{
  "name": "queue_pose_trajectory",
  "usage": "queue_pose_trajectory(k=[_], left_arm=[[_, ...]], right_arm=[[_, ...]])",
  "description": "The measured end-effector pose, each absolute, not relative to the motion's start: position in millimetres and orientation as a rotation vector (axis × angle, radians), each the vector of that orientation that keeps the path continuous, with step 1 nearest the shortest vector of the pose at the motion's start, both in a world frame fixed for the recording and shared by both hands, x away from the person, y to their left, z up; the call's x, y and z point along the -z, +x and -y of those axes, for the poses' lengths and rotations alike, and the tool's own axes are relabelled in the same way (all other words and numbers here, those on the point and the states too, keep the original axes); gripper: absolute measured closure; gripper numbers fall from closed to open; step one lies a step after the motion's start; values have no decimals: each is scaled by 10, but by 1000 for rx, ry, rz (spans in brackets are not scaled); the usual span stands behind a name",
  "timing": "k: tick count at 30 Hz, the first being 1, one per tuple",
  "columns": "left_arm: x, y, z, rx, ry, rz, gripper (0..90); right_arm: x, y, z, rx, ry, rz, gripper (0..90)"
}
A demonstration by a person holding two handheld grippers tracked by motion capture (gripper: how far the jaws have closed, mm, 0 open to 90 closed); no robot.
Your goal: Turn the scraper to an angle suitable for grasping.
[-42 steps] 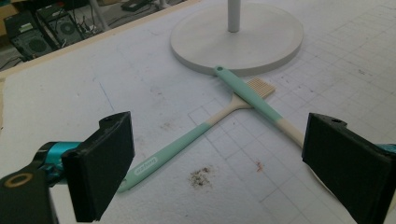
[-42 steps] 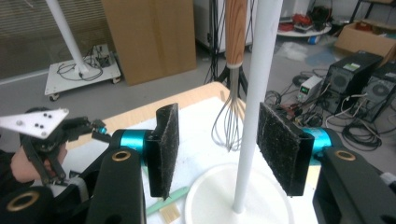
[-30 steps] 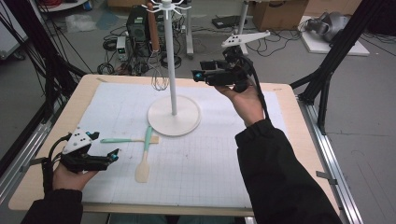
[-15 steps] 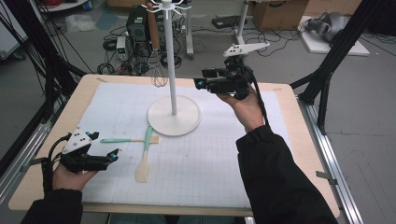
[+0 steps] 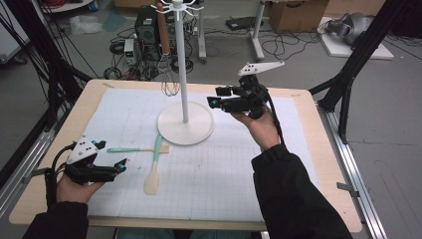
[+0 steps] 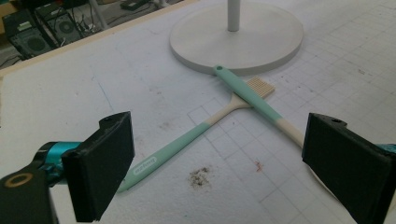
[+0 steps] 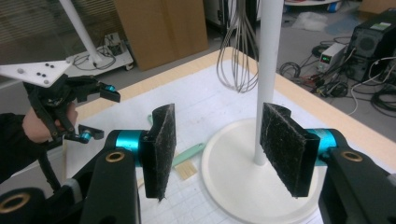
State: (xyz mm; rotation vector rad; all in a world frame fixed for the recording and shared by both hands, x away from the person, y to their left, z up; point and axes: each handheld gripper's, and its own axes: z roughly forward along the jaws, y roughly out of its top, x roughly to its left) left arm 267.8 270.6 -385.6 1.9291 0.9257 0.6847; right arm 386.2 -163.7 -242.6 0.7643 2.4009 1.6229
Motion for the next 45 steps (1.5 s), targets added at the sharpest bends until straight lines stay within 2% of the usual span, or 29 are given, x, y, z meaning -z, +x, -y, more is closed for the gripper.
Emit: queue_pose_trajectory(k=[15,24,36,38,45], left_arm=[[3855,2695,-2704,-678,1927,-941,101],[3865,2737,-2682,-654,1930,-944,150],[3875,2760,-2667,-576,1940,-907,364],[3883,2755,-2658,-564,1944,-886,444],[3900,2767,-2633,-528,1971,-867,573]], right_arm=[[2779,3691,1795,-1615,800,-2422,437],[2991,3554,1924,-1609,821,-2431,432],[3202,3475,1999,-1581,854,-2456,431],[3219,3460,2011,-1574,853,-2455,431],[3298,3412,2080,-1562,876,-2456,429]])
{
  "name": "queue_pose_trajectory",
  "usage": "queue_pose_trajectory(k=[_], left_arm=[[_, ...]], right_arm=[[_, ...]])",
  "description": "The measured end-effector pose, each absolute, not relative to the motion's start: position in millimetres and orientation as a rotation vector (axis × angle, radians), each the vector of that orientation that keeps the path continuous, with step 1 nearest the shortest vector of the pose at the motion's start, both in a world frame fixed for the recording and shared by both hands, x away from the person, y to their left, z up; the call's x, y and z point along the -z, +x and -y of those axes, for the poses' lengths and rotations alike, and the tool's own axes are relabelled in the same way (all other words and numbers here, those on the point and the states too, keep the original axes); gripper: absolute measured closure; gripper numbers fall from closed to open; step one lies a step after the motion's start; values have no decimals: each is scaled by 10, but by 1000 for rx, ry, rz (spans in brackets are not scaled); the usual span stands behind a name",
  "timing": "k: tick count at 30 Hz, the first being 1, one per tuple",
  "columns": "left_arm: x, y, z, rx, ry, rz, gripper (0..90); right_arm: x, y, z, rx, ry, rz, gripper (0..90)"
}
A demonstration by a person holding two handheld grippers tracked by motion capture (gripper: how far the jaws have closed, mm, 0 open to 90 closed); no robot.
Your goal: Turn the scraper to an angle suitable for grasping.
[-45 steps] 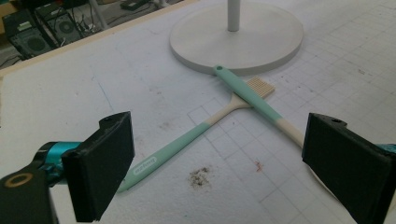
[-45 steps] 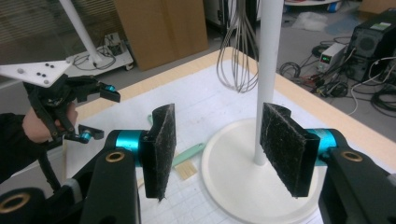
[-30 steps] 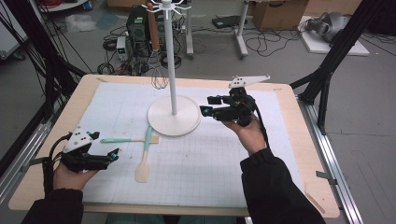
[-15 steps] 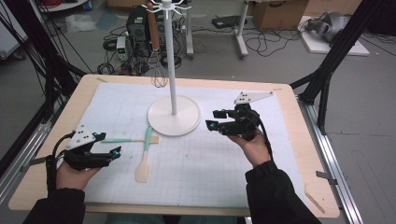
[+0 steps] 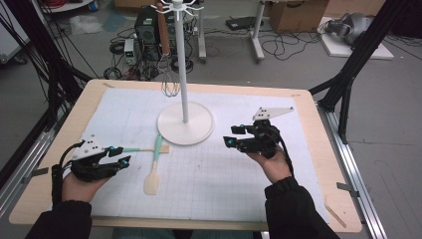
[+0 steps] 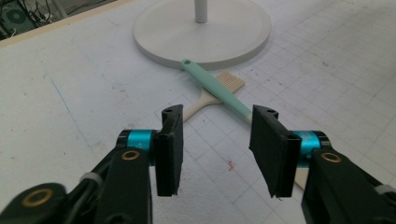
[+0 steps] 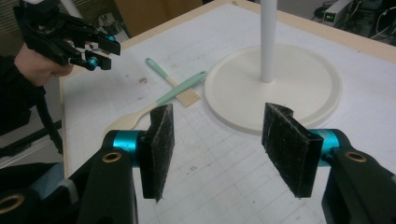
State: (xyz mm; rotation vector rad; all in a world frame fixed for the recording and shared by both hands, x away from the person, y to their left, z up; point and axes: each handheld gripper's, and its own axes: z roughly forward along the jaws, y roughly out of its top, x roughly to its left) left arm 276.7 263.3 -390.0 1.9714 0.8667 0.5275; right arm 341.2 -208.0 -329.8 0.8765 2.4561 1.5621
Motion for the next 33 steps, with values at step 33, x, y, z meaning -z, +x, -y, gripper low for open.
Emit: queue_pose_trajectory(k=[33], left_arm=[[4123,2989,-2127,-344,2117,-746,895]], right_arm=[[3519,3300,2296,-1541,915,-2457,418]])
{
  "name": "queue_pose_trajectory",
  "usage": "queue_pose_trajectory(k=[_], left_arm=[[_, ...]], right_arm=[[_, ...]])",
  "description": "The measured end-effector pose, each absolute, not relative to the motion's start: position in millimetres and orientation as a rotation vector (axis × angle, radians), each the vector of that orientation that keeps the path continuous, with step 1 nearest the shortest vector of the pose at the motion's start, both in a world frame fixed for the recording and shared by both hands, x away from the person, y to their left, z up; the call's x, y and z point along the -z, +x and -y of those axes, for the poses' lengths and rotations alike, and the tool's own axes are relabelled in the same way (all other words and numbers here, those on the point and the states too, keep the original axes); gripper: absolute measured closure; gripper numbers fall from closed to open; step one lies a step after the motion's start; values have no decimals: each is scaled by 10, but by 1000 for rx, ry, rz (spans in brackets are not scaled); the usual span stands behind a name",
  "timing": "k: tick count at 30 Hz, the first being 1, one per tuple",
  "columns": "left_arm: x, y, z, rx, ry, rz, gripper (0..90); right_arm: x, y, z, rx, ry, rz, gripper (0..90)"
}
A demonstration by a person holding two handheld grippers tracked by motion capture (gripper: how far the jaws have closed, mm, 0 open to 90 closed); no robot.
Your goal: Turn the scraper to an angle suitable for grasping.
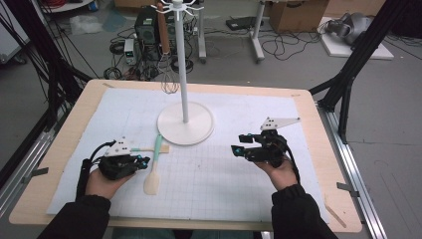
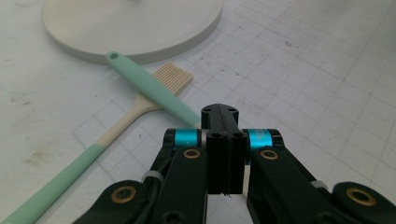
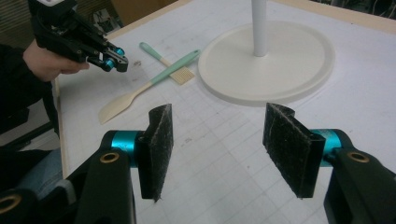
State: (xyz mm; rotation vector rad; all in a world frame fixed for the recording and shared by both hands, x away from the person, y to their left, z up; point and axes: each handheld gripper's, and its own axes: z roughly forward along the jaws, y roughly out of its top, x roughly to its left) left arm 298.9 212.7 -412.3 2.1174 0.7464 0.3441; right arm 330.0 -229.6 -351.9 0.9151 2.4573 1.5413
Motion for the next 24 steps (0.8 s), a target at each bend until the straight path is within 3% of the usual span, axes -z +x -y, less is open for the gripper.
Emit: queue_pose_trajectory(k=[24], left_arm=[[4309,3081,-1783,-270,2228,-695,896]], right_arm=[[3618,3284,2361,-1533,949,-2455,403]])
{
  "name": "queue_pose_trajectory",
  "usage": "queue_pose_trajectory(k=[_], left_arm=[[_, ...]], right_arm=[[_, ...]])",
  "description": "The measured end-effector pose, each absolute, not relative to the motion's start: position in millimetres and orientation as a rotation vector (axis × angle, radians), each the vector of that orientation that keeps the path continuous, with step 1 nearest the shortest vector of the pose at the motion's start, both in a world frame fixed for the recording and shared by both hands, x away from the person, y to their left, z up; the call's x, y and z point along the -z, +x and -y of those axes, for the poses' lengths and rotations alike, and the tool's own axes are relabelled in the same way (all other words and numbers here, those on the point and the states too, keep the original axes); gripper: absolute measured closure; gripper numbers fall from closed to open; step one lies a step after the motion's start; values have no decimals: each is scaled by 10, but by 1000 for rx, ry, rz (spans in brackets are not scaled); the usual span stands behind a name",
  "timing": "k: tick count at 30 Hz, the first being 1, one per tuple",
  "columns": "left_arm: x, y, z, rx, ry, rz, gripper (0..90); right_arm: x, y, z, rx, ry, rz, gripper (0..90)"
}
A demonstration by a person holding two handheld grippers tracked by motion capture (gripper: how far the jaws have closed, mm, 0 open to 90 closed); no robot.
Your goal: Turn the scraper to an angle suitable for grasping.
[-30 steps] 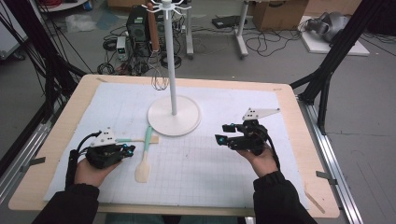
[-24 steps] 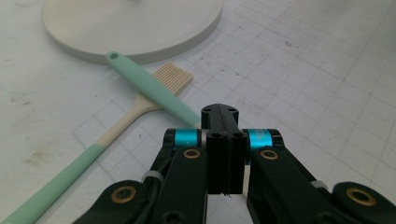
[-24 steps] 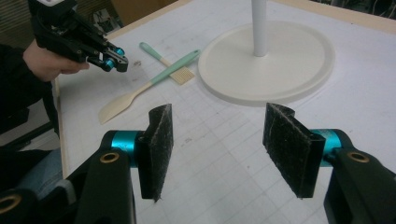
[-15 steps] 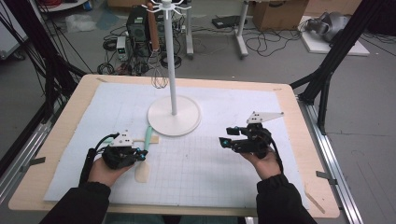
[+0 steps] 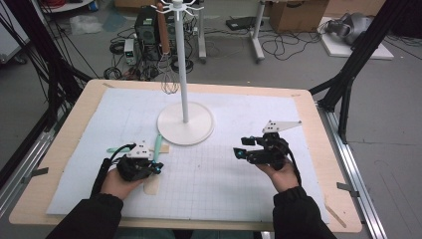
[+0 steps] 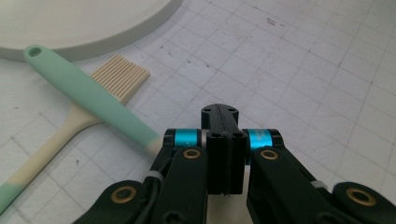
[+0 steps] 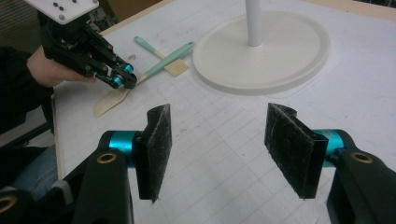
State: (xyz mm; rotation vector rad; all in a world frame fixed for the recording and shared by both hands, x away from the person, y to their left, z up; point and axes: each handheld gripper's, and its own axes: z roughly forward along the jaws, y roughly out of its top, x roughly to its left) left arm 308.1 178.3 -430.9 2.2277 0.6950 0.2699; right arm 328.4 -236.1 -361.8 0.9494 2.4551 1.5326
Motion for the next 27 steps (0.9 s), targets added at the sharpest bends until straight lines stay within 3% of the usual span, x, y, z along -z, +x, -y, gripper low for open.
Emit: queue_pose_trajectory(k=[27], left_arm=[[4334,2957,-1805,-249,2318,-670,895]], right_arm=[[3640,3276,2371,-1541,956,-2451,397]])
